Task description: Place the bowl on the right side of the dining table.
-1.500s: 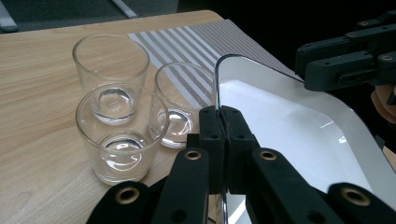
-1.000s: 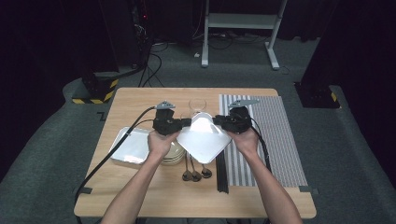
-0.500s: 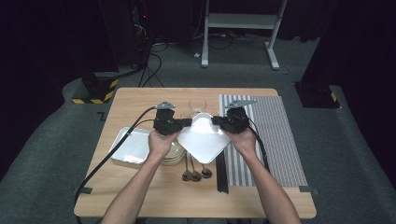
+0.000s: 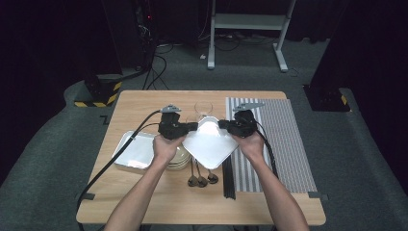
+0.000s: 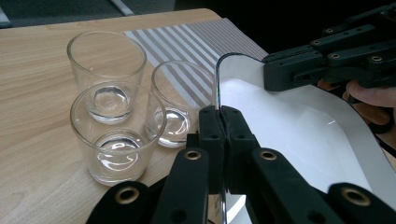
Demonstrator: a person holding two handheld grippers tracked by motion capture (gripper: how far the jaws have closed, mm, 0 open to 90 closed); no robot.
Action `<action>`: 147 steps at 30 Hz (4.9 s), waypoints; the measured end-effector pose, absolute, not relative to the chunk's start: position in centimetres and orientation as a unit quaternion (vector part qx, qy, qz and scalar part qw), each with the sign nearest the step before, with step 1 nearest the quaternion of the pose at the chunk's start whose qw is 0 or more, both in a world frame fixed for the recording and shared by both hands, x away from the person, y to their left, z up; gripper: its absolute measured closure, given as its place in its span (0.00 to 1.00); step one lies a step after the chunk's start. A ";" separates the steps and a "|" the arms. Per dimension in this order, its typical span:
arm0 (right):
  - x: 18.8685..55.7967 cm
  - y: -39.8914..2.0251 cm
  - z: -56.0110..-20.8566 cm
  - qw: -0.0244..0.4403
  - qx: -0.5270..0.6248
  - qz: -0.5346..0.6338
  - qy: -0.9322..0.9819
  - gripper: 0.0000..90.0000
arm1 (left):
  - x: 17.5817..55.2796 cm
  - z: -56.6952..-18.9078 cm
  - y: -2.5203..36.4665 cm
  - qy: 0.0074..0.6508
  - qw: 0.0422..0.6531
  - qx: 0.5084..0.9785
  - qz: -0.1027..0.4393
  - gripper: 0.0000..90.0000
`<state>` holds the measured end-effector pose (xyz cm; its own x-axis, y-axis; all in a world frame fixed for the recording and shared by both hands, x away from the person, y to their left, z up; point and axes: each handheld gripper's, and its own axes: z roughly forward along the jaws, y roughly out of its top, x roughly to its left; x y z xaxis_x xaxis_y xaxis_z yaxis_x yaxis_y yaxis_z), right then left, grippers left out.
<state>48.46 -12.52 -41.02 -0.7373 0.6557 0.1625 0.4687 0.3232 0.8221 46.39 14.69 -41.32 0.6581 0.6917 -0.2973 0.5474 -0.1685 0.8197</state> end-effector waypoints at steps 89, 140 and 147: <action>47.8 -15.5 -40.5 0.107 0.401 0.473 0.778 0.98 | 44.6 -39.7 17.7 0.406 0.499 0.749 0.158 0.60; 47.1 -19.3 -40.6 0.124 0.442 0.489 0.742 0.98 | 41.5 -40.6 22.4 0.440 0.485 0.724 0.217 0.42; 47.0 -19.6 -40.6 0.123 0.446 0.488 0.740 0.98 | 40.9 -41.1 23.1 0.439 0.482 0.723 0.227 0.42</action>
